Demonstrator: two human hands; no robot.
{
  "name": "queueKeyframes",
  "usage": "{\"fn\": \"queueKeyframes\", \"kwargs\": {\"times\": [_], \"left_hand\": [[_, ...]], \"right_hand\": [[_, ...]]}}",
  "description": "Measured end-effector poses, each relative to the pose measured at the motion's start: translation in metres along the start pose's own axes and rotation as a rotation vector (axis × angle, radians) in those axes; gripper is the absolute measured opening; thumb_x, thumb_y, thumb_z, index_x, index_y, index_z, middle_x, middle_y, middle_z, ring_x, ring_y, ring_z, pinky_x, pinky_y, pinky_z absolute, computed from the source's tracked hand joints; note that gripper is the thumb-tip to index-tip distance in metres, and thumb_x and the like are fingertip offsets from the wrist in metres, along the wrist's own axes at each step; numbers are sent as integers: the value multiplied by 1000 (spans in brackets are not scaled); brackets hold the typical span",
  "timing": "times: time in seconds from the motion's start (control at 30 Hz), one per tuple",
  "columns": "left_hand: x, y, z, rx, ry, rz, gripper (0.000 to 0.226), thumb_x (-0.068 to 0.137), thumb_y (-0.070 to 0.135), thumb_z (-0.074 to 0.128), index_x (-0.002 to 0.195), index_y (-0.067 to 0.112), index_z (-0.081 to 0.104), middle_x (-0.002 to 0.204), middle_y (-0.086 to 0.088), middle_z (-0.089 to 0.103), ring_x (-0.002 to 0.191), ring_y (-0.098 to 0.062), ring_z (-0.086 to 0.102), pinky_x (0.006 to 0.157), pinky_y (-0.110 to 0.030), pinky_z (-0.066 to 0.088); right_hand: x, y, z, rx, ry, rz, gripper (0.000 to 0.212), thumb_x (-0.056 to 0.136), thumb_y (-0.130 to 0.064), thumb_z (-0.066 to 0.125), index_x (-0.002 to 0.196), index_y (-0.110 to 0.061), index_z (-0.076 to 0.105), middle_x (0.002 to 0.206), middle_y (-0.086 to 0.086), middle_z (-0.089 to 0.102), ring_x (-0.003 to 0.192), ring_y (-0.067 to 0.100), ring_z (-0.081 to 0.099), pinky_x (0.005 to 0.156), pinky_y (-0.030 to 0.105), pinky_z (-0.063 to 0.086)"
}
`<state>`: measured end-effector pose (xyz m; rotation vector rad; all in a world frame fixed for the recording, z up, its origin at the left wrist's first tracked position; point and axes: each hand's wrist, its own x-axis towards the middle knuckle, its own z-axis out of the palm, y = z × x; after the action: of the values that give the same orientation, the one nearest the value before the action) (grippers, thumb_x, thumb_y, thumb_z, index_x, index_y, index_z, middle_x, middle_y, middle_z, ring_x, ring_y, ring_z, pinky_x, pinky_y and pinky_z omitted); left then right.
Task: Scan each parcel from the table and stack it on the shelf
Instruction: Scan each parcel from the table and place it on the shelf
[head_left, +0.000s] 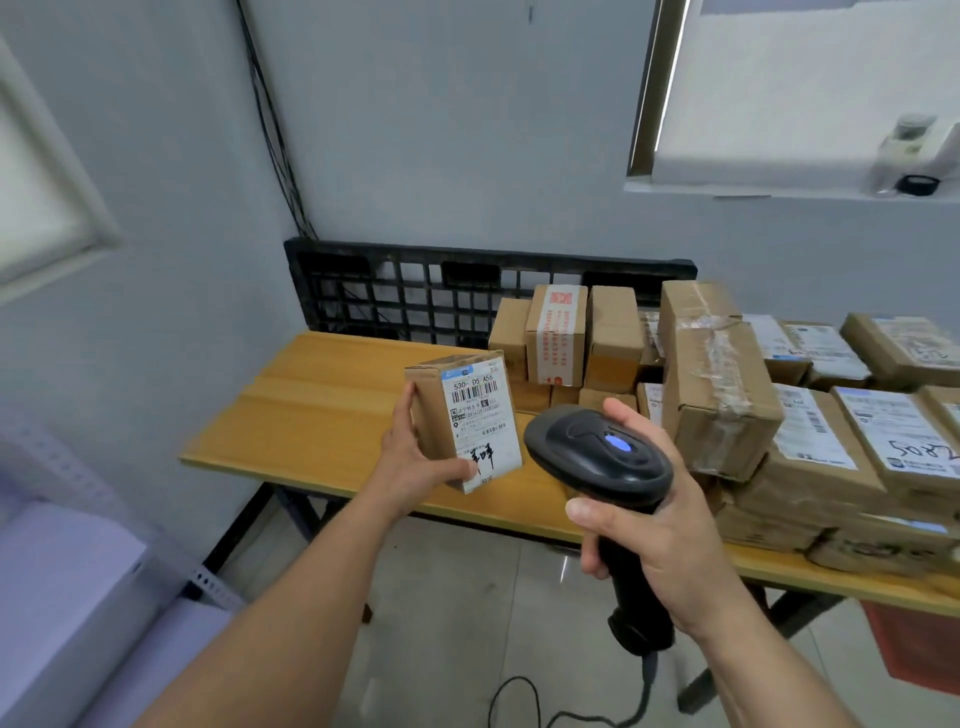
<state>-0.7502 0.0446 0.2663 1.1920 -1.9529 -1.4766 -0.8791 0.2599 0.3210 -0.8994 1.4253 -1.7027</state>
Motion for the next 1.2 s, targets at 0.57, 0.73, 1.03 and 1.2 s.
{"fn": "queueKeyframes", "kwargs": {"times": [0.57, 0.73, 1.03, 1.2], "left_hand": [[-126, -18, -136, -179, 441, 98, 89, 64, 31, 81, 133, 46, 28, 128, 1, 59, 116, -20, 60, 94, -44, 53], [-172, -44, -196, -192, 525, 81, 98, 54, 41, 79, 138, 42, 29, 125, 6, 61, 113, -14, 61, 97, -44, 51], [-258, -105, -310, -258, 676, 44, 93, 53, 39, 79, 134, 47, 33, 123, 8, 62, 112, -13, 61, 89, -41, 56], [-290, -126, -366, -207, 758, 76, 77, 77, 21, 79, 132, 46, 30, 123, 10, 57, 115, -13, 57, 92, -34, 51]], "right_hand": [[-8, 2, 130, -59, -314, -187, 91, 59, -11, 80, 136, -38, 41, 120, 0, 61, 55, 21, 63, 47, 31, 54], [-22, 13, 199, -82, -348, -219, 90, 69, 10, 77, 134, -40, 41, 110, 2, 66, 53, 24, 62, 46, 36, 55], [-60, 32, 340, -60, -448, -202, 83, 71, 14, 75, 130, -36, 46, 100, -8, 70, 47, 26, 55, 44, 40, 50], [-76, 40, 406, -57, -501, -205, 82, 71, 15, 74, 131, -33, 47, 96, -11, 71, 50, 26, 57, 46, 41, 51]]}}
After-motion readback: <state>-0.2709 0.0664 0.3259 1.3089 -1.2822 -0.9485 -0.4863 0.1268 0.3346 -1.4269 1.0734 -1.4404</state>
